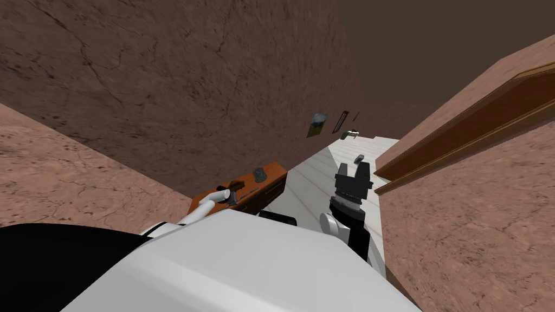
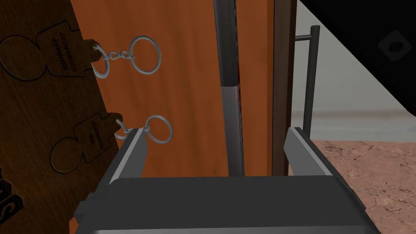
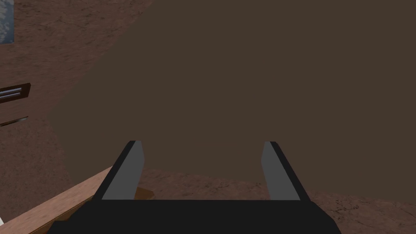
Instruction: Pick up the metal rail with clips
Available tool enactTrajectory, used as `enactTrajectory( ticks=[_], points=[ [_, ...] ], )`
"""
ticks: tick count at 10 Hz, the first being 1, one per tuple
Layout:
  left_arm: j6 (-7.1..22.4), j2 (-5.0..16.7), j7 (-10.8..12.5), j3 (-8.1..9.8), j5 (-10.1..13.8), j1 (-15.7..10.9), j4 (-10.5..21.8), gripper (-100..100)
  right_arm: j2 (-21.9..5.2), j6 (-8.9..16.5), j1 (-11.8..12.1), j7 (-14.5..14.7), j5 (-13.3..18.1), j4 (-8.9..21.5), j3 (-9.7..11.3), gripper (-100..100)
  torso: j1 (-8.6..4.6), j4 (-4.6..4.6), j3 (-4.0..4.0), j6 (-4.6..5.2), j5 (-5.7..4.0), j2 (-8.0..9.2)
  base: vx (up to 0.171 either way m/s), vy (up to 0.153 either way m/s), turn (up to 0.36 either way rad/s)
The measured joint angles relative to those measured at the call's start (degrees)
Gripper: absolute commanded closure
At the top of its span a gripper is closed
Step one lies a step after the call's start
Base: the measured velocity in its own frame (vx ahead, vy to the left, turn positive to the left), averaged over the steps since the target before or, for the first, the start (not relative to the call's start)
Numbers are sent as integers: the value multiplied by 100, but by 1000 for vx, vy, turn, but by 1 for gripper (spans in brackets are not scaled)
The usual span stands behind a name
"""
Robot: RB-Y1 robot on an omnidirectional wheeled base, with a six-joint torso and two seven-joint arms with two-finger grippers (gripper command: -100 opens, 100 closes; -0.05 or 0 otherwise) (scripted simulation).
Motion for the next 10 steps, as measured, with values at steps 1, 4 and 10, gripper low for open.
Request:
enactTrajectory(
  ticks=[1,4,10],
  points=[
    [113,50,10,6,67,-55,153,-100,0,0,0,0,0,0,0,0,1,0,0,1,0,0,3,34,-143],
    [472,207,24,36,308,-220,639,-100,0,0,0,0,0,0,0,0,-3,0,1,1,-1,1,-3,25,-82],
    [1057,409,87,69,662,-445,1444,0,0,0,0,0,0,0,0,0,-7,0,0,-1,-1,0,-1,22,-63]
  ],
)
